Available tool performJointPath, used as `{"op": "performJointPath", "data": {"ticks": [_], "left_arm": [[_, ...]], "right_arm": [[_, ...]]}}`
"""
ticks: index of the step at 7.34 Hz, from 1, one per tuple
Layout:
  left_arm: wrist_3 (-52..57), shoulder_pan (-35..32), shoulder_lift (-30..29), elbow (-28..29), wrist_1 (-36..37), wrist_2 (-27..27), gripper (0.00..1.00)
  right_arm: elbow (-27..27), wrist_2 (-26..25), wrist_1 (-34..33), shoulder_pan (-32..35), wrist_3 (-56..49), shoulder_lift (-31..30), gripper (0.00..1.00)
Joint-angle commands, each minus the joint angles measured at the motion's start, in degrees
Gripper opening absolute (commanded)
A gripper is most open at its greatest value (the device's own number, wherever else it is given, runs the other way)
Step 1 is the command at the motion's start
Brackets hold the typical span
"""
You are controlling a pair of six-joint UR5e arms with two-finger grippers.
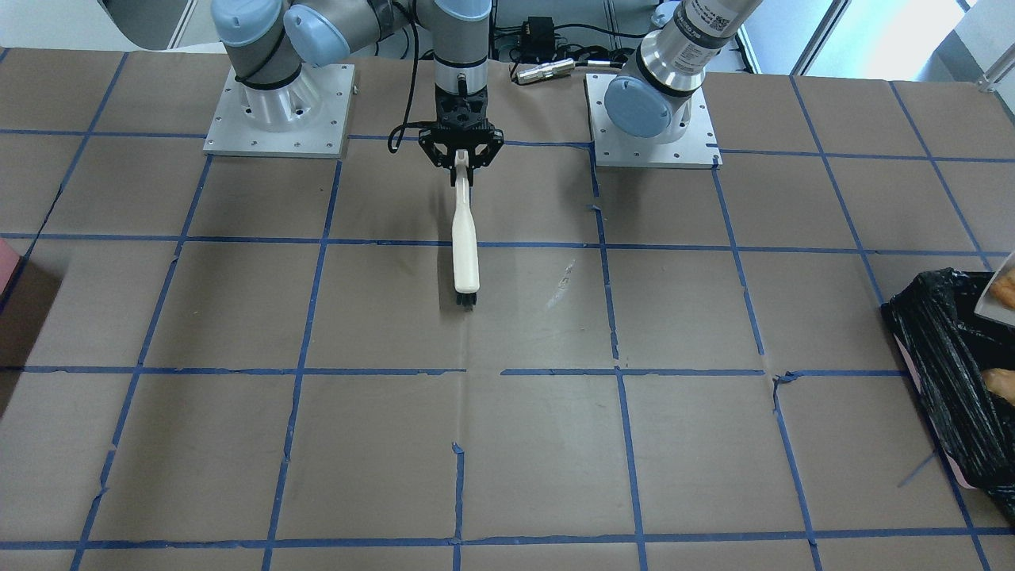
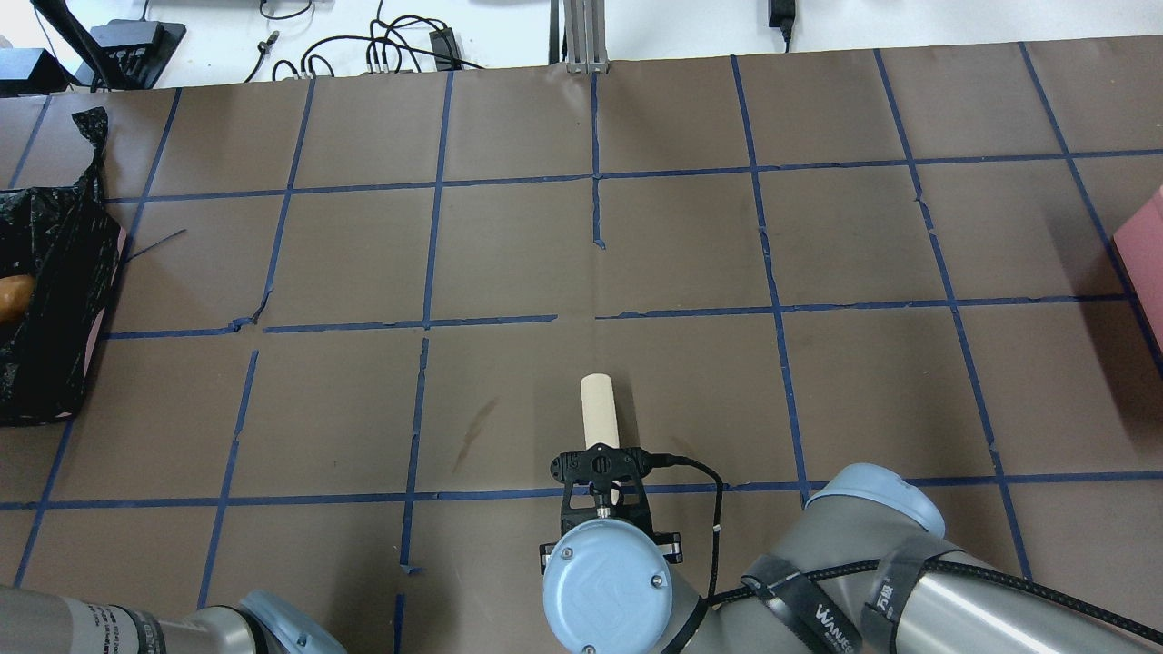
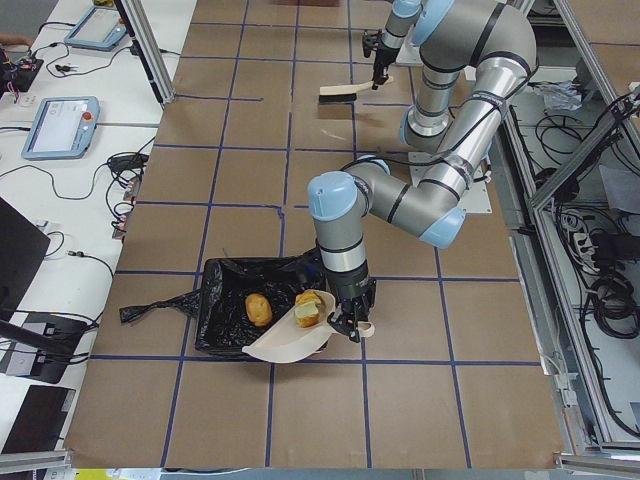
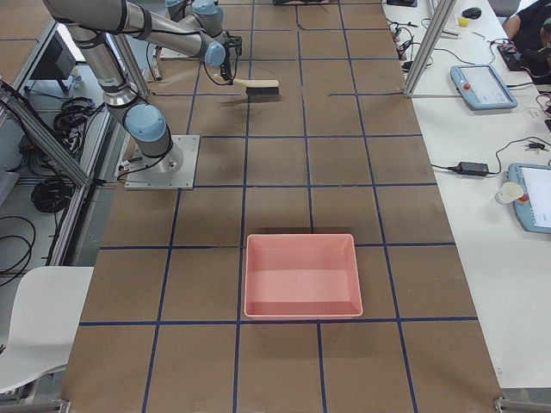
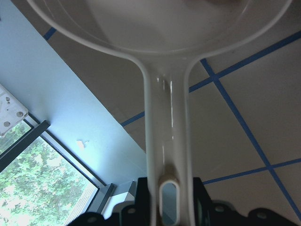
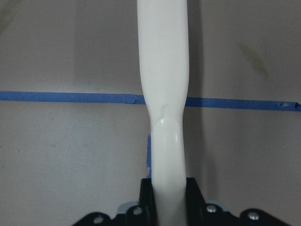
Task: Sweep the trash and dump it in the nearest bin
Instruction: 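Tip the dustpan to dump the scraps into the trash bag with the left gripper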
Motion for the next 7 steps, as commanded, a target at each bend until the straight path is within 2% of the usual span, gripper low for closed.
{"op": "performJointPath", "data": {"ticks": [1,6,7], "left_arm": [[0.6,-2.9,2.4,-0.3,-0.7,3.7,0.02],[5.0,-4.4,3.6,0.3,-0.2,5.0,0.03],[4.5,-6.5,3.0,0.6,0.8,9.6,0.03]], "right_arm": [[0.1,1.6,-0.1,-0.4,0.0,0.0,0.13],[0.2,3.2,-1.3,-0.7,0.1,0.1,0.14],[0.3,3.2,-1.2,-1.0,0.1,0.2,0.14]]}}
